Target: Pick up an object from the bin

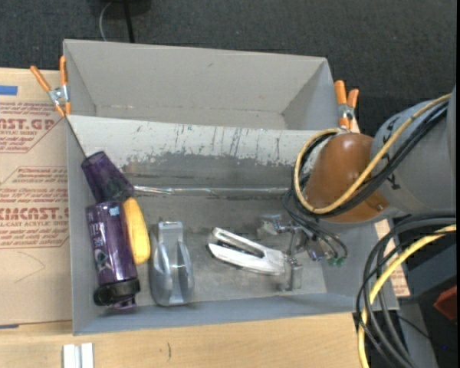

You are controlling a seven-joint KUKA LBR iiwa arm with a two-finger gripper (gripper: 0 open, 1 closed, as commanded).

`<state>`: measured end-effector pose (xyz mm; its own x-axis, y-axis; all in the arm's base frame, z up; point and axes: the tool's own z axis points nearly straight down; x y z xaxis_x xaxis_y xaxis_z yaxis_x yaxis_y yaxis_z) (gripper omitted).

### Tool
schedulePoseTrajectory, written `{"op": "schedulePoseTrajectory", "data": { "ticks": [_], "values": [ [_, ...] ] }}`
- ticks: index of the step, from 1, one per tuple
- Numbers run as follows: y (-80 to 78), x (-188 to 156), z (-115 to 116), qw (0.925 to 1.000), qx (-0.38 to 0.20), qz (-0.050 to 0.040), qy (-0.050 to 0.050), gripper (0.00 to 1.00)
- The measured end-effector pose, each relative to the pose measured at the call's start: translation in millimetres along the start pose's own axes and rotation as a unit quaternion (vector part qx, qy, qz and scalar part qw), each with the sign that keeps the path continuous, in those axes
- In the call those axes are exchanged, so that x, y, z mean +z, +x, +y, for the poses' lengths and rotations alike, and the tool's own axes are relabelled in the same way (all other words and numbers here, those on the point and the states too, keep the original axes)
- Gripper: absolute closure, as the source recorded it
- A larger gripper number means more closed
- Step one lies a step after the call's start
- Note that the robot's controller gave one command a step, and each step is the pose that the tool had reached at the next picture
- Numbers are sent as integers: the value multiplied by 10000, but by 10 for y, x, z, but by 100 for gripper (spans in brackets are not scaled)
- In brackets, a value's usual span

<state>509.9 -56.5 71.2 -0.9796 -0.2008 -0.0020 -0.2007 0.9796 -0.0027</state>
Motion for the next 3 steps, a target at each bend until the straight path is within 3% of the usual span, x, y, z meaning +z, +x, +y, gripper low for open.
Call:
{"op": "schedulePoseTrajectory", "data": {
  "ticks": [1,2,3],
  "values": [
    [-151,3,547,9729,-2311,-18,-27,100],
    [-151,2,547,9729,-2310,-19,-26,100],
    [-109,-1591,498,9671,-2542,-45,-19,100]
  ]
}}
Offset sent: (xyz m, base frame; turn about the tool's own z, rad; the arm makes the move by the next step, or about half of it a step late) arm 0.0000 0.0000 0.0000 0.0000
